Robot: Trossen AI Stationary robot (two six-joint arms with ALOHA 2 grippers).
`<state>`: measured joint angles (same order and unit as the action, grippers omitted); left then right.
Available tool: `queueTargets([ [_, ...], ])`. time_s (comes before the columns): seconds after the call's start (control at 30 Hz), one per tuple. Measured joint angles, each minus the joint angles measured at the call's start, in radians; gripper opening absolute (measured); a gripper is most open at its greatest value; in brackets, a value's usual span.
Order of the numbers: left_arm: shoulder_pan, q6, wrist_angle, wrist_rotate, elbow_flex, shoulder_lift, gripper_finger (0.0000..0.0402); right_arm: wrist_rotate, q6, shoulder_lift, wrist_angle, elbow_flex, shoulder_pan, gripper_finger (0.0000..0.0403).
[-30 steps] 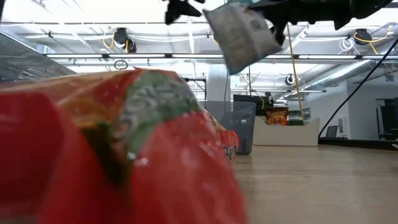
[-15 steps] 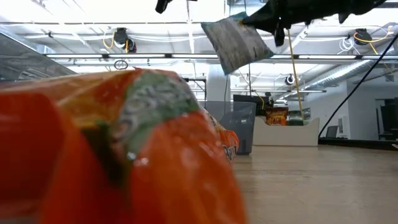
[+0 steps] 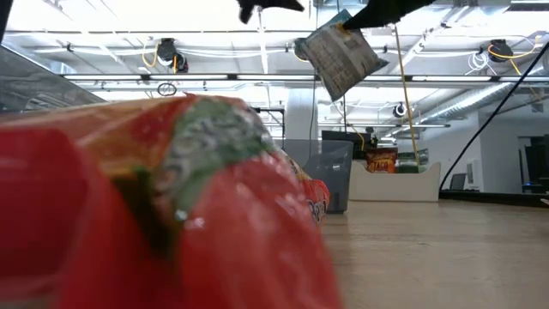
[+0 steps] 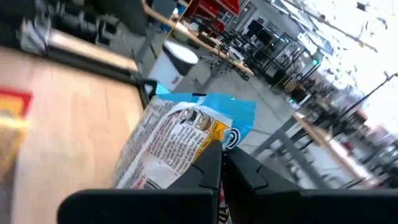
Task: Pick & Place Food Item
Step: Put the blue noodle pack into the top black bin
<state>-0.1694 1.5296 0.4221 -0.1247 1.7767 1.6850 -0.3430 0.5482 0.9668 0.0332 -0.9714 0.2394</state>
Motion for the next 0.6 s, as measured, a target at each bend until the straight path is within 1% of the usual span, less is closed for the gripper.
queueTargets([
  [0.07, 0.01, 0.068, -0.091, -0.002, 0.0, 0.036, 0.0177, -0.002, 0.064, 0.0, 0.007, 0.0, 0.0, 0.0],
  [0.17, 0.021, 0.149, -0.195, -0.01, 0.0, 0.089, 0.0177, -0.003, 0.109, 0.0, 0.005, 0.0, 0.0, 0.0],
  [0.3, 0.033, 0.227, -0.261, -0.038, 0.0, 0.134, 0.0177, -0.004, 0.142, 0.0, 0.007, 0.0, 0.0, 0.0],
  [0.4, 0.049, 0.254, -0.266, -0.136, 0.0, 0.147, 0.0177, -0.005, 0.175, 0.0, 0.024, 0.0, 0.0, 0.0],
  [0.47, 0.057, 0.244, -0.276, -0.199, 0.0, 0.147, 0.0177, -0.023, 0.19, 0.0, 0.048, 0.0, 0.0, 0.0],
  [0.6, 0.062, 0.236, -0.325, -0.272, 0.0, 0.134, 0.0177, -0.028, 0.225, 0.0, 0.062, 0.0, 0.0, 0.0],
])
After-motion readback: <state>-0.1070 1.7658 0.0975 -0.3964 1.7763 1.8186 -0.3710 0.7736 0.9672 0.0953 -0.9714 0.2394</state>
